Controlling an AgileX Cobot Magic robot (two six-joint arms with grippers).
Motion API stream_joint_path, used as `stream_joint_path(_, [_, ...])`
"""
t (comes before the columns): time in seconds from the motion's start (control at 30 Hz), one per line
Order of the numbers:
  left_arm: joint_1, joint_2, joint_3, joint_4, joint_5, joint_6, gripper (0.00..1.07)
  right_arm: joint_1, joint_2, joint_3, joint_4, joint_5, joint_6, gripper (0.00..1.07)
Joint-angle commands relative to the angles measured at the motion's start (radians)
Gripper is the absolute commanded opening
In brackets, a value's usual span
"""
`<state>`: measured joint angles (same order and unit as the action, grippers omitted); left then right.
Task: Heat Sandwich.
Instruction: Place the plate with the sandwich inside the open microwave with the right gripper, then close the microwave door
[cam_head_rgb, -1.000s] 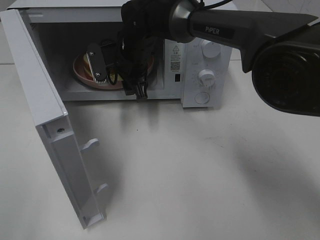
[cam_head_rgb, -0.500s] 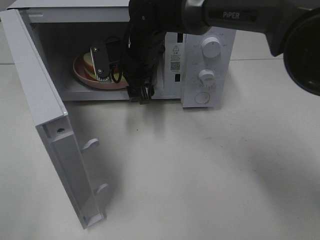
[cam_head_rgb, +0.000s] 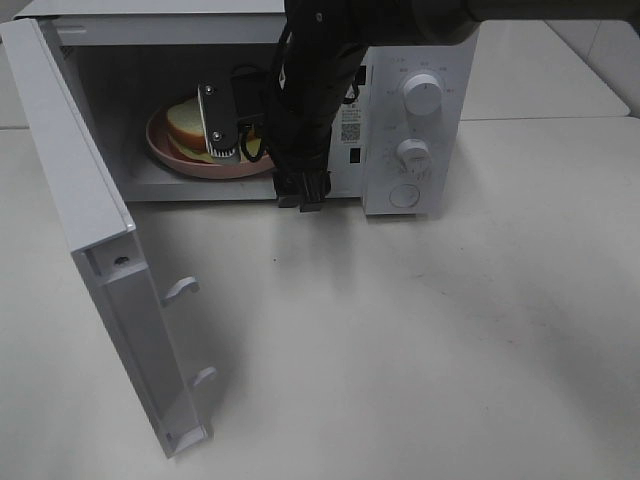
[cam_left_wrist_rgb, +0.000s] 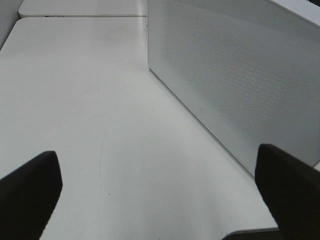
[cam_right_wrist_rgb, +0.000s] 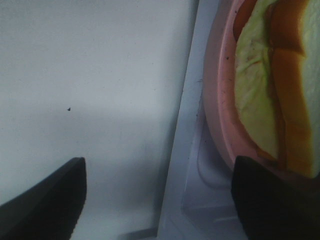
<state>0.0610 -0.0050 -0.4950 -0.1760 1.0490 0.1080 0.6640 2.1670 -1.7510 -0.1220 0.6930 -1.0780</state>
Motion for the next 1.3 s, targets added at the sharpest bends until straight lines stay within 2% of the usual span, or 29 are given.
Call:
stream_joint_path(0.03, [0.0, -0.025, 0.002, 0.0, -0.012, 0.002, 1.03, -0.001, -0.045, 0.044, 0.003, -0.003, 0.053, 0.76])
stream_joint_path(0.33, [0.0, -0.025, 0.002, 0.0, -0.012, 0.002, 1.03, -0.001, -0.127, 0.147, -0.004, -0.006, 0.122, 0.76])
stream_joint_path(0.8, [0.0, -0.025, 0.002, 0.0, -0.012, 0.002, 1.03, 0.0, -0.322, 0.382, 0.016, -0.008, 0.196, 0.76])
stream_joint_path(0.9, [0.0, -0.025, 0.002, 0.0, -0.012, 0.002, 1.03, 0.0, -0.386, 0.465, 0.047, -0.007, 0.265, 0.76])
stream_joint_path(1.3, [0.0, -0.025, 0.002, 0.0, -0.012, 0.002, 1.03, 0.0, -0.572, 0.684, 0.059, -0.021, 0.581, 0.76])
